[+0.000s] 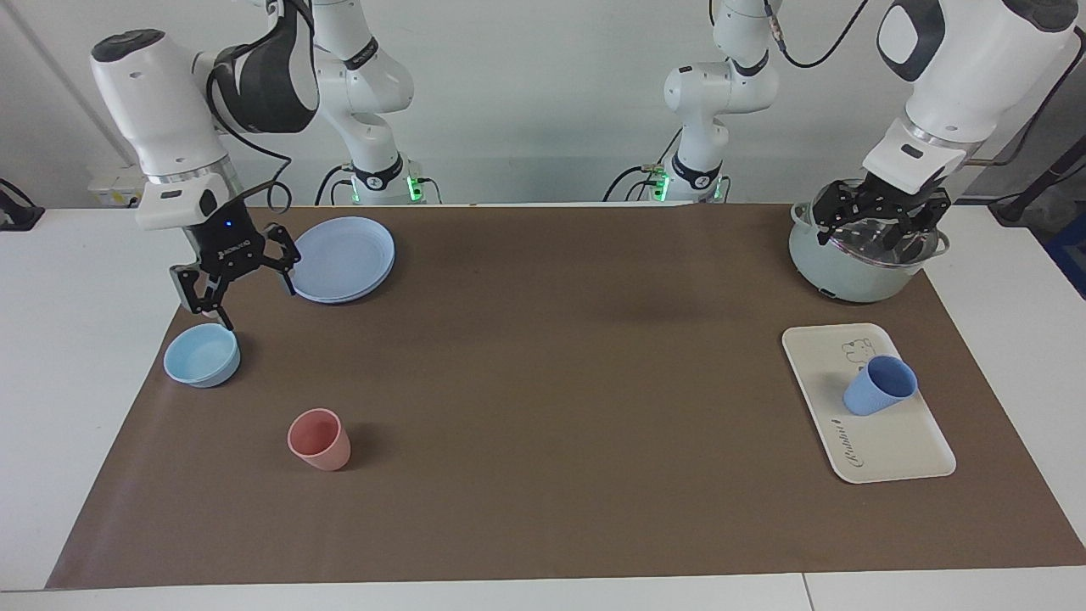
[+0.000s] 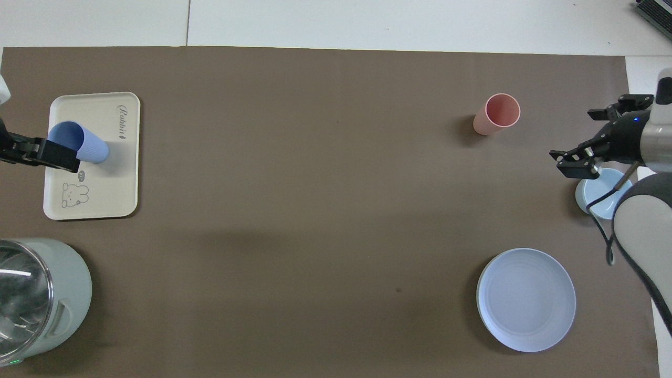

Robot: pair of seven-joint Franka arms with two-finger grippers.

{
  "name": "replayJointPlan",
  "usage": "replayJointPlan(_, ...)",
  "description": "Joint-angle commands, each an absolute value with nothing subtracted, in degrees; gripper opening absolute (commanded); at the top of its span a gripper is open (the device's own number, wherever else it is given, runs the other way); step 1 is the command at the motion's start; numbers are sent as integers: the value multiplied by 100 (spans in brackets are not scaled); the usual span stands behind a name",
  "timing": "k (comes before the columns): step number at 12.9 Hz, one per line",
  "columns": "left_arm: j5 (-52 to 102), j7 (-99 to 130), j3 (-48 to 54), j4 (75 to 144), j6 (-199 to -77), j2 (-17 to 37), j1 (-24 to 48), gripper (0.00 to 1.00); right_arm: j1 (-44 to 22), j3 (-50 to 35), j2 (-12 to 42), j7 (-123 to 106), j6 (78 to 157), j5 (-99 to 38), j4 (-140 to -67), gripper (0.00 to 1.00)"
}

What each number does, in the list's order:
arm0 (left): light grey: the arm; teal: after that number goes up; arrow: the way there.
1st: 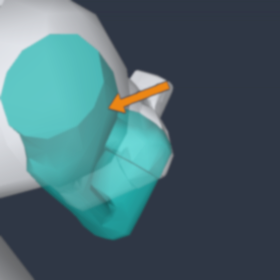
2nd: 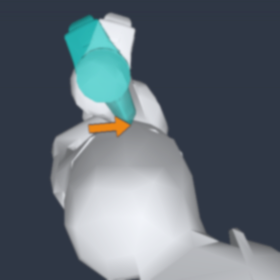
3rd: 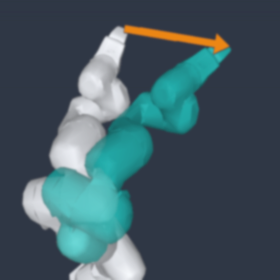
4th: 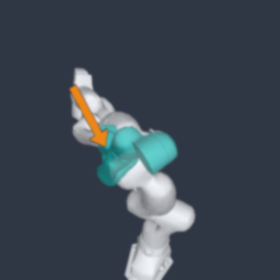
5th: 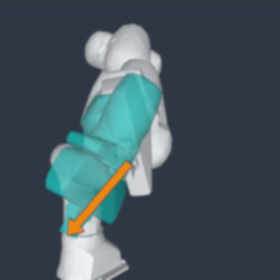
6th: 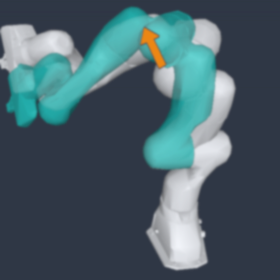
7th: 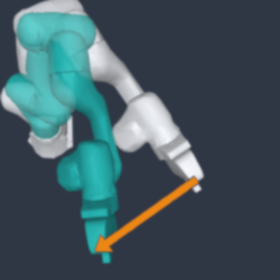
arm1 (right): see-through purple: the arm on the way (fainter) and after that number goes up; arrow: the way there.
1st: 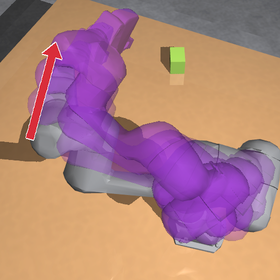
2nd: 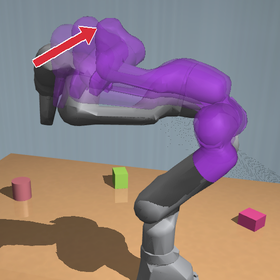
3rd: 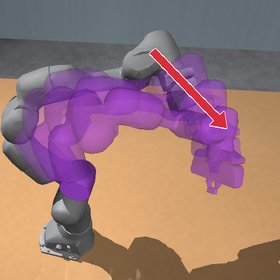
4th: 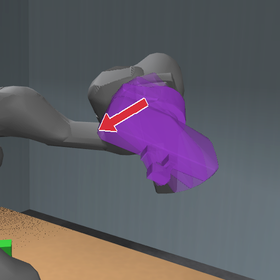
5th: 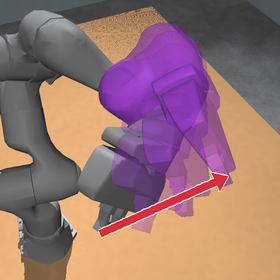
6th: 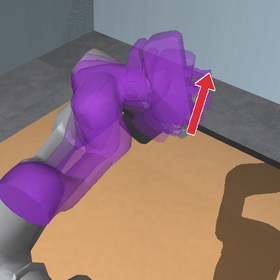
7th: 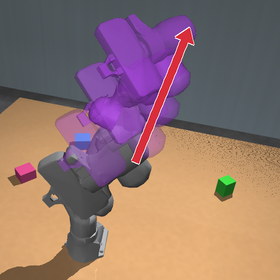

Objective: Place cup on tray

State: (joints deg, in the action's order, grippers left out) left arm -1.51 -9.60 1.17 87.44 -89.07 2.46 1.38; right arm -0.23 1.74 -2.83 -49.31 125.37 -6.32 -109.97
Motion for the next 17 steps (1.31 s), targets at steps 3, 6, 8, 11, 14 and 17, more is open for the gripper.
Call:
replayJointPlan(3, -150, -896, 70, 8842, -8850, 88, 220, 100, -237, 132, -387, -1923, 11876, -36, -10969, 100)
replayJointPlan(6, -158, -914, 70, 8851, -8886, 88, 220, 100, -220, 141, -395, -400, 10744, -35, -10487, 100)
replayJointPlan(8, -149, -914, 62, 8842, -8894, 88, 211, 100, -211, 141, -396, 409, 10023, -35, -10083, 100)
replayJointPlan(11, -149, -905, 62, 8859, -8895, 88, 211, 100, -167, 184, -404, 546, 9616, -18, -9897, 100)
replayJointPlan(14, -158, -914, 62, 8859, -8903, 79, 211, 100, -36, 228, -107, 545, 8792, -44, -8959, 100)
replayJointPlan(17, -158, -896, 62, 8859, -8895, 79, 220, 100, 52, 237, -105, 562, 8657, -26, -9052, 100)
